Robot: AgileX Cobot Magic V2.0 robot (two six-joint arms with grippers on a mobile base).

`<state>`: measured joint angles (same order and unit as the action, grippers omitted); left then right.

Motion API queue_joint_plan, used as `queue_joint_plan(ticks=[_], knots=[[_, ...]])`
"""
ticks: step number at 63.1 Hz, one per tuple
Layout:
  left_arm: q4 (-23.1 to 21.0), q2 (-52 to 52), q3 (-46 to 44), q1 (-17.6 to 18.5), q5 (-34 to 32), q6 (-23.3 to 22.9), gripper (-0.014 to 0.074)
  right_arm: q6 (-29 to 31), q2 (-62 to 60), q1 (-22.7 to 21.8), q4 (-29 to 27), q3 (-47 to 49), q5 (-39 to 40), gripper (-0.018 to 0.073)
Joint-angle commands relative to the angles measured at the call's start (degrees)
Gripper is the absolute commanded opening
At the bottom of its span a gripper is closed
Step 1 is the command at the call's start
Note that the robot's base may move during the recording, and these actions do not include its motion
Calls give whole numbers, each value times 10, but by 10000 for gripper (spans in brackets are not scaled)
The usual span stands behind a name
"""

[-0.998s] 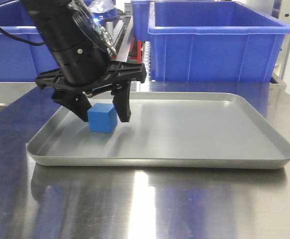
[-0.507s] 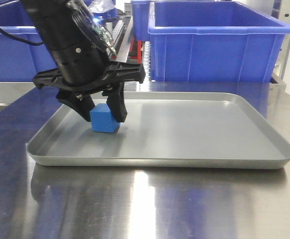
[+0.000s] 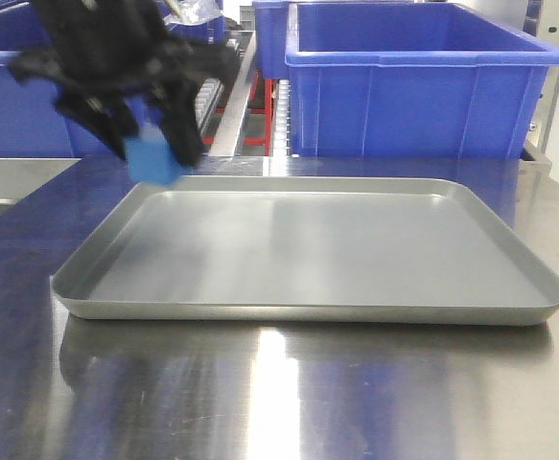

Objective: Sort and place red and blue blocks on shelf
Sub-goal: 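Lift the blue cube with the left gripper up and away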

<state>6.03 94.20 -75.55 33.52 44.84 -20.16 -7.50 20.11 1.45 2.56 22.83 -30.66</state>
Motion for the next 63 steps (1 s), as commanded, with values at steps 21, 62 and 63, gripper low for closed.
queue_joint_plan(ticks=[21,62,63], knots=[[10,-191,49,-81,-6,-4,126,1,3,-3,7,17,46,60],[7,-524,357,-223,-86,-4,125,1,3,-3,7,17,46,60],[7,-530,362,-226,-87,-4,125,1,3,-3,7,17,46,60]])
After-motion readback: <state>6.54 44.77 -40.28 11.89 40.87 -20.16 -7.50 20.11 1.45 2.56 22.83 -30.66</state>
